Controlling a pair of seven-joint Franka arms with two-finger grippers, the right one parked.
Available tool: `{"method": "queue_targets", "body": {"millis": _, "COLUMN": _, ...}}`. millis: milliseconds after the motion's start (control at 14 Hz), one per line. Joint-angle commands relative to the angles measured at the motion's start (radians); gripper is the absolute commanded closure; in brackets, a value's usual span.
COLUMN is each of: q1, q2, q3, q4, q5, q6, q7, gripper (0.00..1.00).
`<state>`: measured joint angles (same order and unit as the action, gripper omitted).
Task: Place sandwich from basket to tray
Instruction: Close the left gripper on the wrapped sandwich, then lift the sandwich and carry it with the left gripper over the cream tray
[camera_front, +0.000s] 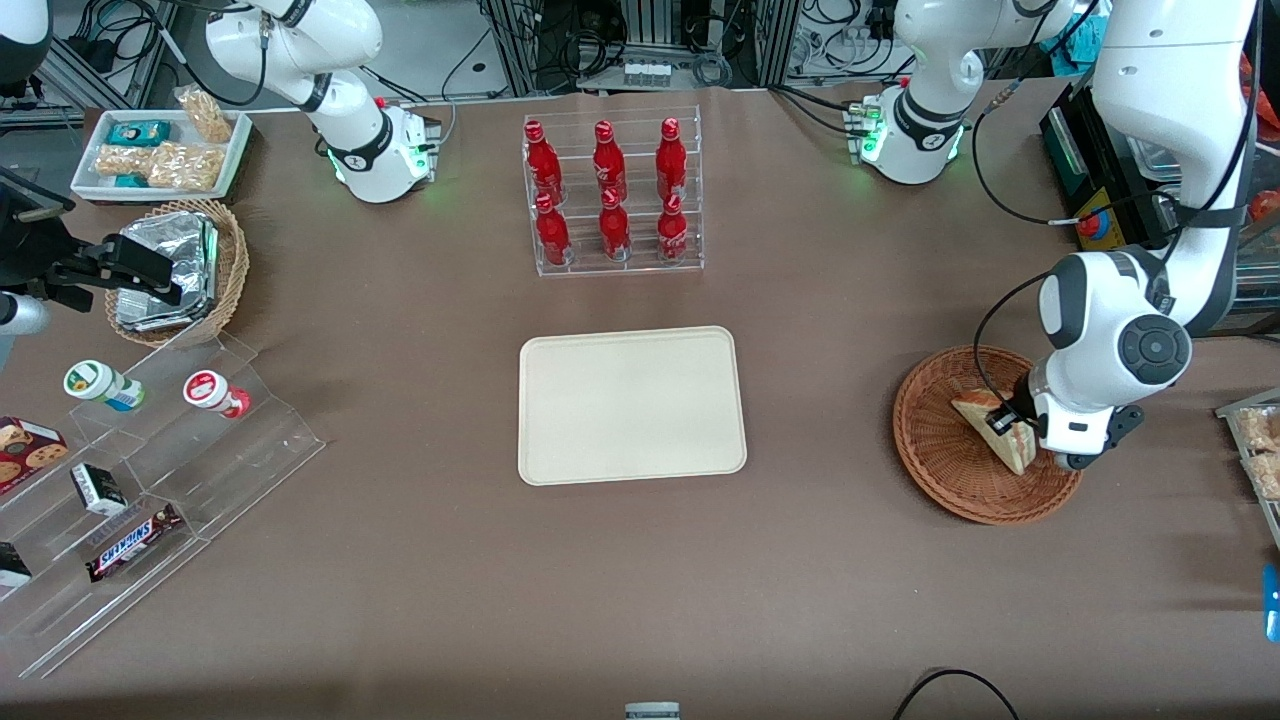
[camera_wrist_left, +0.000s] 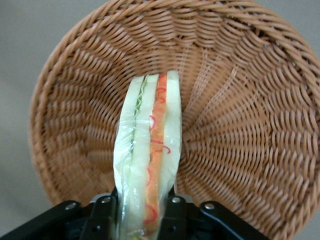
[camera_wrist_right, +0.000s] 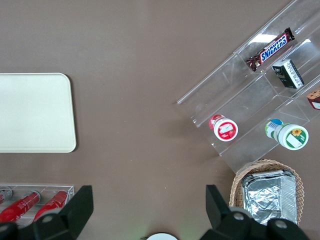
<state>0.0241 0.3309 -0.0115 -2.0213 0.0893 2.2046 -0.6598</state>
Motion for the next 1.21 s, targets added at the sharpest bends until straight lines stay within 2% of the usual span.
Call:
{"method": "queue_targets", "body": {"millis": 0, "q1": -0.065, "q2": -0.059, "q3": -0.008, "q4": 0.091, "q5": 0.021, "q6": -0.193, "q7": -0.006, "gripper": 1.0}}
{"method": "queue_targets", "body": {"millis": 214, "q1": -0.147, "q2": -0.072, "q3": -0.05, "q4": 0.147, "q5": -0.006, "q6": -0.31, "q7": 0.188, "gripper": 1.0}}
{"method": "queue_targets", "body": {"millis": 357, "q1": -0.185, "q2": -0.052, "q3": -0.119, "q4": 0.163, "q5": -0.1, "q6": -0.299, "q7": 0.235, "gripper": 1.0}}
{"method": "queue_targets", "body": {"millis": 429, "q1": -0.217, "q2": -0.018, "q3": -0.157, "q4": 0.199, "q5": -0.102, "q6": -0.281, "q7": 0.227, "gripper": 1.0}}
{"method": "queue_targets", "body": {"millis": 500, "q1": -0.26, "q2": 0.011, "q3": -0.172, "q4": 0.219, "q5": -0.112, "q6": -0.26, "q7": 0.21, "gripper": 1.0}}
{"method": "queue_targets", "body": {"millis": 786, "q1": -0.461, "q2": 0.117, "q3": -0.174, "q4": 0.295, "q5": -0.123, "q6": -0.082, "q7": -0.047, "gripper": 1.0}}
{"method": "queue_targets", "body": {"millis": 1143, "q1": -0.642, "q2": 0.356, "q3": -0.173, "q4": 0.574, "q5": -0.111, "q6": -0.022, "q7": -0.273, "gripper": 1.0}}
